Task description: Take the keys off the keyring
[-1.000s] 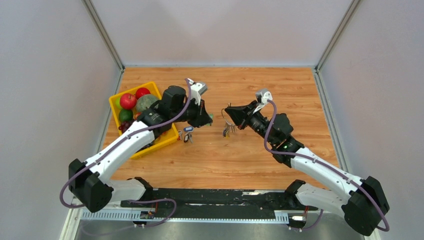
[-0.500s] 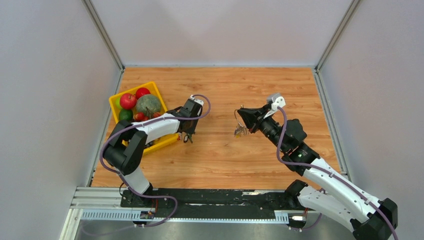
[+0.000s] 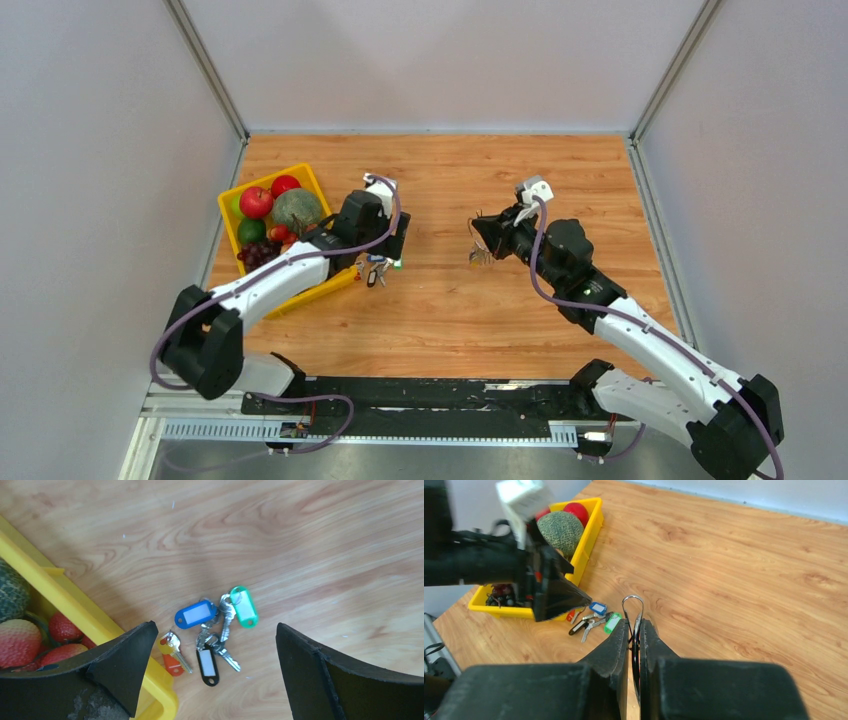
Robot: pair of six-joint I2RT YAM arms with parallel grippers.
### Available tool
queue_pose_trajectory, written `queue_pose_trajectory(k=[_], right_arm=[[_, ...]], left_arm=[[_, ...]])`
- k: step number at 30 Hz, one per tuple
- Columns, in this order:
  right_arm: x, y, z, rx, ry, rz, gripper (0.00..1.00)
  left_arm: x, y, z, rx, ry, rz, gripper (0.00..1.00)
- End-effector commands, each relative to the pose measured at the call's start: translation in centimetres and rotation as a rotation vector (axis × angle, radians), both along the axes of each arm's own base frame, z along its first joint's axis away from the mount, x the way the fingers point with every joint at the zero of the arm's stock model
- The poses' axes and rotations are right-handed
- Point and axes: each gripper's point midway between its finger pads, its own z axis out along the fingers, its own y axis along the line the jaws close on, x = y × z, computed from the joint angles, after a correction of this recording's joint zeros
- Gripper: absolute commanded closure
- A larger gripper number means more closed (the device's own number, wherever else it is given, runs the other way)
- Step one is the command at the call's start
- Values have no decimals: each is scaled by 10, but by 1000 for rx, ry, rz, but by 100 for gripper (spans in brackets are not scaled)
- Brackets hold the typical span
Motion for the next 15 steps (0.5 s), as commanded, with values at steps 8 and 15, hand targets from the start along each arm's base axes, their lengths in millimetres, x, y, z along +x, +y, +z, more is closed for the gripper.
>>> queue_pose_trajectory(k=[8,15], right_arm=[[-22,27,57,144,-53,346,100],[-54,40,70,153,-105,550,100]], left_arm=[[-42,-81,75,-332,-375,-588,0],[-65,-101,109,-405,-504,-797,0]])
